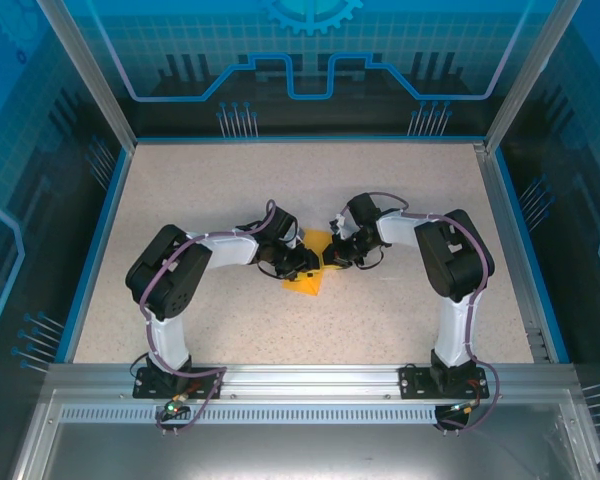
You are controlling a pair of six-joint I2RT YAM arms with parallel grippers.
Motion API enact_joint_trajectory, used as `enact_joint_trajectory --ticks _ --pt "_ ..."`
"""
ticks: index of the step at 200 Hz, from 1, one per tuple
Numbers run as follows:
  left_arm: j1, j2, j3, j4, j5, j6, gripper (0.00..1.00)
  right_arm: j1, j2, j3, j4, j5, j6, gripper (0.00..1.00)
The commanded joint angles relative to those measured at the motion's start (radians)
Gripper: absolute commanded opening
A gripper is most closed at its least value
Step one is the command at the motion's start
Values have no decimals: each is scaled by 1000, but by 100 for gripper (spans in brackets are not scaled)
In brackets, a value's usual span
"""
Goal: Fold a paper plane with a square sheet of paper (pick it up from the middle)
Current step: Fold the triangle a second time at the center of the table.
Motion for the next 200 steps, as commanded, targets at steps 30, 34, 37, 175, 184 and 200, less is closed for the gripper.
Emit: enact_joint_trajectory --ticks 30,34,37,175,184,200 --pt "-3 25 24 -45 -15 -4 32 15 26 35 -27 1 -22 6" --pt "-3 25 24 -45 -16 -4 32 15 27 35 -28 1 -23 6" --pt "-3 26 24 -45 -16 -5 32 15 28 37 -27 3 -22 6" --pt "-3 36 27 -76 -40 -8 29 -5 -131 8 -97 111 -13 18" --pt "-2 36 28 -77 -42 -9 28 -1 -144 1 -95 113 -10 17" --pt "-3 37 28 -76 -41 -9 28 18 -142 2 -97 111 -13 15"
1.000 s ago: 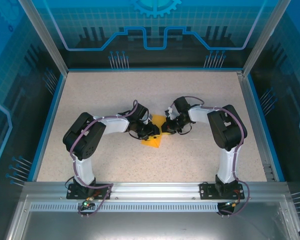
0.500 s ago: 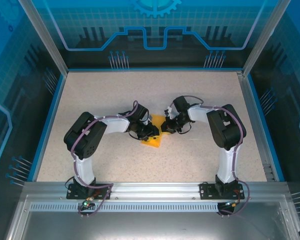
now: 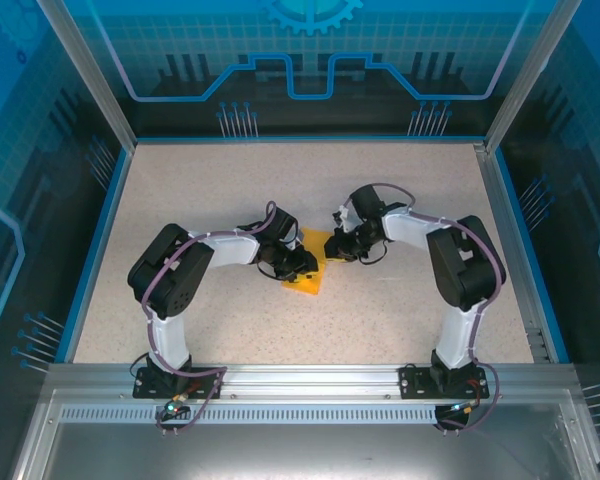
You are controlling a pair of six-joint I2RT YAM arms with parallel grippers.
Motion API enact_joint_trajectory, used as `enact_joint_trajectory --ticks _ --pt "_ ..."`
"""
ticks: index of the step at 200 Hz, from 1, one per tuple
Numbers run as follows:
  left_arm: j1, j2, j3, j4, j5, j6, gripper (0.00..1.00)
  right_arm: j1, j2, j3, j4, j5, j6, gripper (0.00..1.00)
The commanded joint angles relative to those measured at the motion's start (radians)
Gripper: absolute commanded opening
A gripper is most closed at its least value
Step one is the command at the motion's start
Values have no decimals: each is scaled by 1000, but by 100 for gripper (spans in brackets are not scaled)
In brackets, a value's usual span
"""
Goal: Fold a paper plane with a square sheet of paper (pick it up from the middle)
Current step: Fold the triangle a second time at the center of the table.
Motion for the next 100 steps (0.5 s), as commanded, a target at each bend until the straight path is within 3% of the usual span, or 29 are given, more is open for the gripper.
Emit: enact_joint_trajectory --ticks 1,40,100 --pt "-3 23 23 -52 -23 -9 28 21 -26 -13 -29 23 1 15" --pt "-3 23 23 -55 -29 -12 28 56 29 14 -18 10 15 8" --pt "-4 23 23 -56 -29 -13 27 72 83 40 -31 14 10 8"
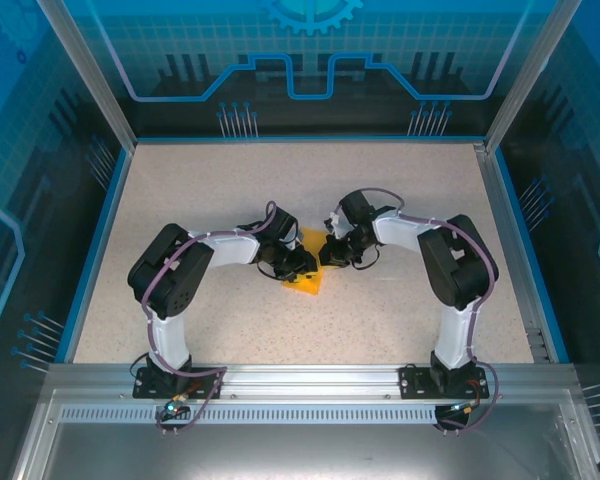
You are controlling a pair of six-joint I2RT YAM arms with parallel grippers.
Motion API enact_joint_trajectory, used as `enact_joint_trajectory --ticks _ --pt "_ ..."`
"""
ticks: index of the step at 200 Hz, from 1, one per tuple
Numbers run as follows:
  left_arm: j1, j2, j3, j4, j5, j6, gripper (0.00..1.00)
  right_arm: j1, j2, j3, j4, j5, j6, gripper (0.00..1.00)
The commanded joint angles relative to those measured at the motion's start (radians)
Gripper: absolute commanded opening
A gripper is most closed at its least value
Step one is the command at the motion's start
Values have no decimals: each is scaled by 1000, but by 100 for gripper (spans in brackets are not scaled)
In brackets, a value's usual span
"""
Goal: Fold a paper plane with a square sheet of paper (pick it up from the middle)
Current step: Fold the triangle a second time at the center of the table.
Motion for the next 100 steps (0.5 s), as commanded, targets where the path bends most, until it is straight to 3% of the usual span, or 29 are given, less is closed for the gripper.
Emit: enact_joint_trajectory --ticks 1,100 --pt "-4 23 18 -42 -22 -13 27 11 28 31 -27 -3 5 8" --pt "-5 -26 21 -19 -11 -1 27 8 95 59 -103 132 12 7"
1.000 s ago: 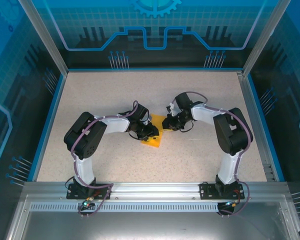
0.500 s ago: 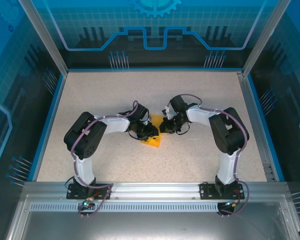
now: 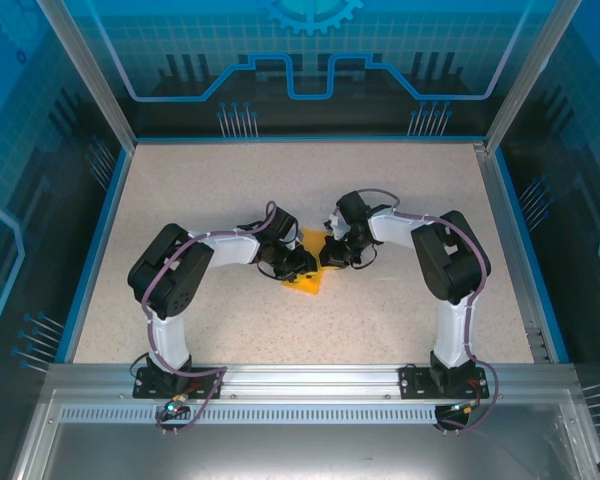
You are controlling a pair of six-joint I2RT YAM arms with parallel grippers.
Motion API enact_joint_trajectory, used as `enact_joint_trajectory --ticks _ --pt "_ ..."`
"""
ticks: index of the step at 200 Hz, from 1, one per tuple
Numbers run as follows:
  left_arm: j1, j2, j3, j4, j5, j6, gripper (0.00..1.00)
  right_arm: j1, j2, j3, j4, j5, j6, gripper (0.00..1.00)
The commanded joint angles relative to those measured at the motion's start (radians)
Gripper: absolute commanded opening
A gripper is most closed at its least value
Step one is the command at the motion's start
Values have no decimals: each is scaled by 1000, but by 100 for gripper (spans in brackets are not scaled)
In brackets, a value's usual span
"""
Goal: Fold a paper plane with a square sheet of paper (pick it up from the middle)
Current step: Fold the triangle a second time at the center of the table.
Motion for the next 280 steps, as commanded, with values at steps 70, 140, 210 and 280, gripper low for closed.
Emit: enact_joint_trajectory --ticks 70,140,210,280 --pt "-5 -42 39 -8 -92 50 22 15 58 22 -99 132 -4 6" --pt "-3 24 57 -116 -151 72 22 22 76 30 -131 176 -5 6" --pt "39 -26 59 -199 -257 119 21 23 95 30 -174 265 -14 5" --pt "53 -106 107 -132 -218 180 22 24 94 28 -174 264 -17 5"
